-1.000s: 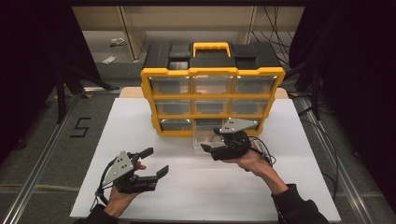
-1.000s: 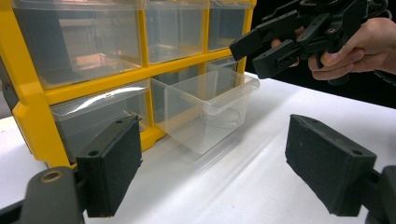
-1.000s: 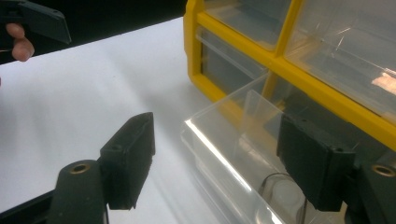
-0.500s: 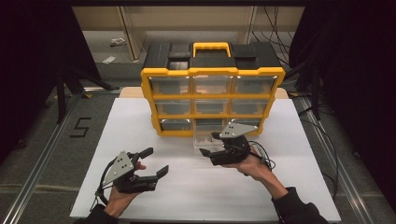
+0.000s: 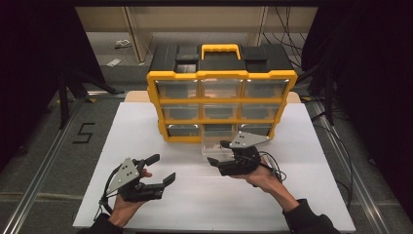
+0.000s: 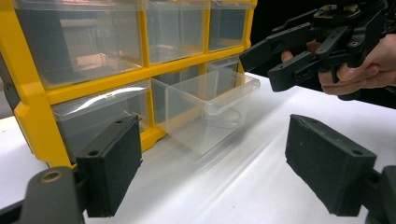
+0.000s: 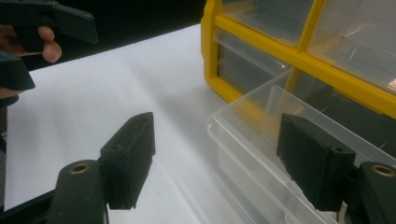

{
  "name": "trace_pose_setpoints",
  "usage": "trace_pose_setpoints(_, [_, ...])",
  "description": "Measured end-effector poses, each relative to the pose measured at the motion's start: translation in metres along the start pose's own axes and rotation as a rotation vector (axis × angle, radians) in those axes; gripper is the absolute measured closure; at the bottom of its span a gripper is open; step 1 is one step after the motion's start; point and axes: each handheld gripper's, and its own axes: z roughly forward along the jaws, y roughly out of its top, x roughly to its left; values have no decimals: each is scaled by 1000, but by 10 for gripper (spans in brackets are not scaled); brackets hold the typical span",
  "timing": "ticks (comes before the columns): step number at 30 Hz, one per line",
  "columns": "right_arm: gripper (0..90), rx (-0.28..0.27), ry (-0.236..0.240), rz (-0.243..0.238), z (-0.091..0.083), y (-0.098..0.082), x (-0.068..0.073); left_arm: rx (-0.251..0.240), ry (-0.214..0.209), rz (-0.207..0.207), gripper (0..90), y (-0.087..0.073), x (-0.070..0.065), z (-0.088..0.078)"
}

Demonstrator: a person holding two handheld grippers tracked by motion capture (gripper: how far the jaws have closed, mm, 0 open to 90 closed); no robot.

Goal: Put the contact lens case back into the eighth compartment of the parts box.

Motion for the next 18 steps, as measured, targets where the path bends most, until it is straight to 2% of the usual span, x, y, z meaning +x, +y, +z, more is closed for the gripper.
trace_pose_setpoints(7, [290,-32,7,14,-3,-3,2,1,0,1,183,0,0,0])
trace_pose_setpoints(18, [290,-38,10,24,-5,-9,3,1,2,0,183,0,0,0])
